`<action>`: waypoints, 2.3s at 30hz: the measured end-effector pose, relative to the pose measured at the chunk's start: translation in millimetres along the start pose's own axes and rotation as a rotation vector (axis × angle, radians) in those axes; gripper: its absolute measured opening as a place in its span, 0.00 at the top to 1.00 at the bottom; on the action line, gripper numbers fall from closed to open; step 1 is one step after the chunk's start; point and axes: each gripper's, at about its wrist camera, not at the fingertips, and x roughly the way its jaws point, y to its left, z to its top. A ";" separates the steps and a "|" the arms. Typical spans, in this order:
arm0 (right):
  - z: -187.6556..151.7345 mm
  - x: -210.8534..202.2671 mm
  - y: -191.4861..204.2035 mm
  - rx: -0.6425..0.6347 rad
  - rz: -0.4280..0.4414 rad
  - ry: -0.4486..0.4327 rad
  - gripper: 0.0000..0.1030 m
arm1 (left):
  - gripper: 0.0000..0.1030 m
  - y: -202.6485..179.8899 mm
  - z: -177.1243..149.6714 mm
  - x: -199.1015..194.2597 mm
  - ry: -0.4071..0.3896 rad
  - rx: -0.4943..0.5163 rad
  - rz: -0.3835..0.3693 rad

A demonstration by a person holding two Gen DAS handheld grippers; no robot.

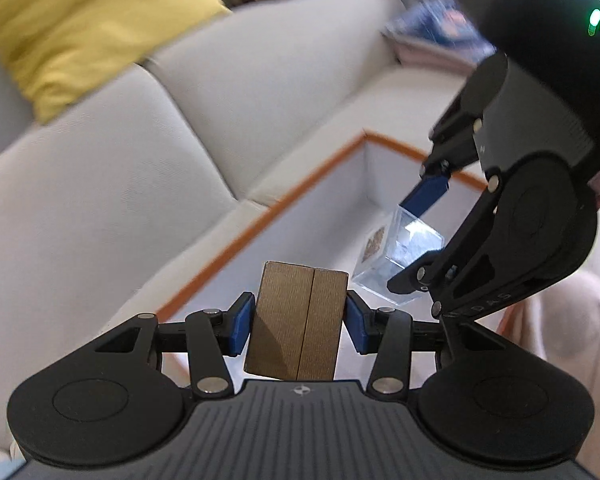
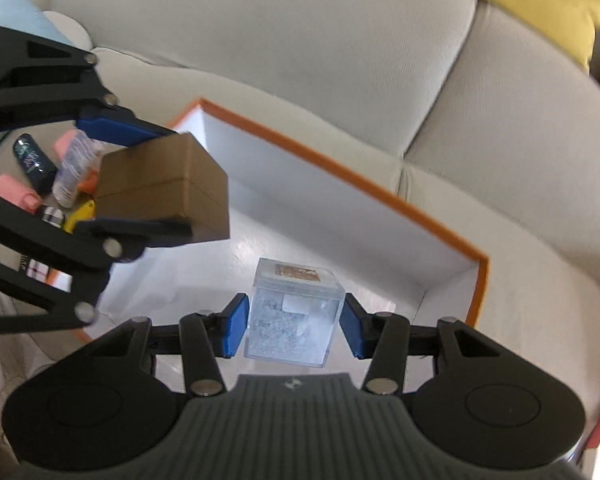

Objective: Organize rigid objects
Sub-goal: 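Carry the brown box and clear cube into the orange shoebox with both tools, then lower the brown box onto the shoebox floor and open the left tool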

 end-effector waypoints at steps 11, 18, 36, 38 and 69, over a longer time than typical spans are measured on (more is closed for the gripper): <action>-7.1 63.4 -11.7 0.059 0.112 0.069 0.51 | 0.47 25.0 3.1 92.7 0.181 0.217 -0.044; -4.1 84.2 -21.6 0.137 0.202 0.094 0.50 | 0.48 48.3 0.9 128.3 0.259 0.283 -0.080; -10.3 86.8 -34.6 0.175 0.305 0.073 0.51 | 0.36 110.6 22.4 145.4 0.388 0.218 -0.329; -11.9 84.0 -33.9 0.174 0.317 0.070 0.51 | 0.36 106.4 28.9 147.1 0.407 0.228 -0.346; -3.6 90.7 -29.5 0.104 0.329 0.088 0.51 | 0.64 24.9 10.0 127.0 0.427 0.298 -0.237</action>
